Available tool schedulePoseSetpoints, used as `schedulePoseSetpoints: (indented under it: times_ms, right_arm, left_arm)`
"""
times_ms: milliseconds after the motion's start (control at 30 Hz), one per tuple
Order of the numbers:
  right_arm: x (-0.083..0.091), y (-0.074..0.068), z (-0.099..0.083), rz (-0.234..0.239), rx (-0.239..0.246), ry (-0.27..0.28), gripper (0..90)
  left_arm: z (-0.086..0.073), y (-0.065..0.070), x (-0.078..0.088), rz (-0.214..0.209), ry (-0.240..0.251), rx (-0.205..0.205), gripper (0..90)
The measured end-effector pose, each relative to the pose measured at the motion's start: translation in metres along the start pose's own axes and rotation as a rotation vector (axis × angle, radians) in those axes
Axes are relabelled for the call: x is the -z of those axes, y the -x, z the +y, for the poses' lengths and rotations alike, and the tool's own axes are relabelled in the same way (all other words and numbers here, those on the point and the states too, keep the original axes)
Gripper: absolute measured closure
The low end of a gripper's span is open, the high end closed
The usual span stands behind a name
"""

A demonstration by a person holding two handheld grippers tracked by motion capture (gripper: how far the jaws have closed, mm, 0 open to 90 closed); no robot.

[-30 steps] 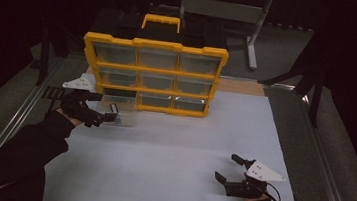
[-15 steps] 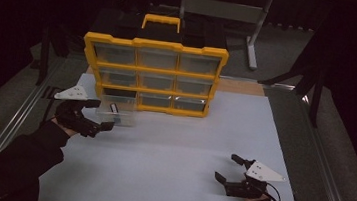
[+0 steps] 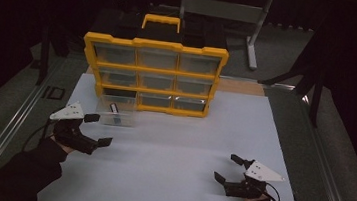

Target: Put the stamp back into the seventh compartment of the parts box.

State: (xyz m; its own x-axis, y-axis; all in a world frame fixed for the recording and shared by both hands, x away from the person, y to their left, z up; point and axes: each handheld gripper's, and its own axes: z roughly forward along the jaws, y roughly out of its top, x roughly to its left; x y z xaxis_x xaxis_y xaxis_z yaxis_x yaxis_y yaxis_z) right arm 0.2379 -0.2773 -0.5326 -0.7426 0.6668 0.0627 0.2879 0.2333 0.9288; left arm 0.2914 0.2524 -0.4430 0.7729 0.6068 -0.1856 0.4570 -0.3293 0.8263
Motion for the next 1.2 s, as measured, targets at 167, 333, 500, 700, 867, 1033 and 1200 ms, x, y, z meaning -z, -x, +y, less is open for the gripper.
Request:
schedulePoseSetpoints:
  times_ms: [167, 333, 500, 700, 867, 1033, 1200]
  right_arm:
    - [0.0, 0.0, 0.0, 0.001, -0.002, 0.001, 11.0]
    - [0.0, 0.0, 0.0, 0.001, -0.001, 0.001, 11.0]
    - [0.0, 0.0, 0.0, 0.001, 0.003, 0.001, 11.0]
    - [0.0, 0.0, 0.0, 0.002, 0.001, 0.001, 11.0]
    - [0.0, 0.0, 0.0, 0.001, 0.0, -0.001, 11.0]
    - [0.0, 0.0, 0.0, 0.003, -0.001, -0.002, 11.0]
    - [0.001, 0.0, 0.0, 0.001, 0.0, 0.0, 11.0]
  left_arm:
    - [-0.012, 0.003, -0.002, 0.004, 0.02, 0.002, 0.0]
    - [-0.023, 0.006, -0.004, -0.007, 0.017, 0.009, 0.0]
    - [-0.036, 0.013, -0.008, -0.004, 0.015, -0.004, 0.0]
    - [-0.054, 0.019, -0.012, -0.008, 0.009, 0.005, 0.1]
    - [-0.061, 0.023, -0.013, -0.009, 0.016, 0.015, 0.1]
    - [-0.067, 0.03, -0.012, 0.008, 0.02, 0.008, 0.1]
    - [-0.075, 0.033, -0.013, 0.013, 0.033, 0.016, 0.1]
